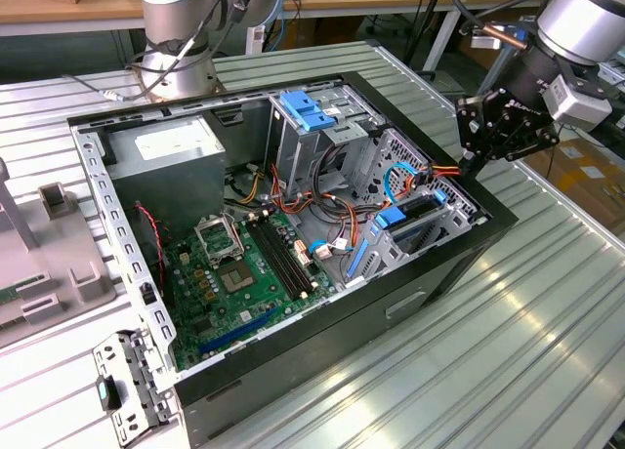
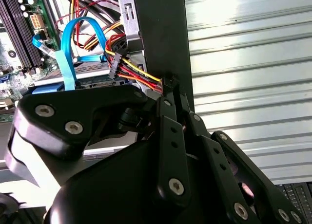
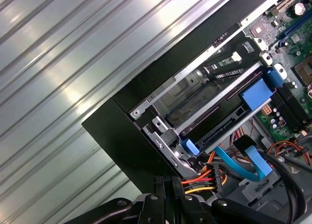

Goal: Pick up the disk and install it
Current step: 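Insert the first disk wire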

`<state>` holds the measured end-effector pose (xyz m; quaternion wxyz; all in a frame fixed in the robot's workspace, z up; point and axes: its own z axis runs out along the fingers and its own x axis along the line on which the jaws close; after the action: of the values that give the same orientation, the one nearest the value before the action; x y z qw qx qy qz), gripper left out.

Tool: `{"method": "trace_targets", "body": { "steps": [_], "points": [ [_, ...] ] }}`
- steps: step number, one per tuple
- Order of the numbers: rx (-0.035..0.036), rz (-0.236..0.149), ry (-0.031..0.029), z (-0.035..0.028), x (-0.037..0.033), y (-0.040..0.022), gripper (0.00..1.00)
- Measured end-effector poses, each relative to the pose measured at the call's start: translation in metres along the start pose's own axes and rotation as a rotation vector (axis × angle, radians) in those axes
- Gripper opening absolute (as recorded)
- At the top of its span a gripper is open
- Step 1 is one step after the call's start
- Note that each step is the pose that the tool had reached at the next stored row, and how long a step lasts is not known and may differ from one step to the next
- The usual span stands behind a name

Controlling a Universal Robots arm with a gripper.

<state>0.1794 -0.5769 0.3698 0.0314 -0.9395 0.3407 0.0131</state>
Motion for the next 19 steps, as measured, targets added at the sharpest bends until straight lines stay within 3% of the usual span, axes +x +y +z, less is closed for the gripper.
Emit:
{"method": "trace_targets", "body": {
  "steps": [5, 11, 19],
  "points": [
    [0.0036, 0.000, -0.0031, -0.0017, -0.0001, -0.0001, 0.17],
    [0.0135, 0.000, -0.0113, -0.0016, -0.0001, -0.0001, 0.17],
    [0.0148, 0.000, -0.0124, -0.0036, -0.0001, -0.0001, 0.17]
  ]
}}
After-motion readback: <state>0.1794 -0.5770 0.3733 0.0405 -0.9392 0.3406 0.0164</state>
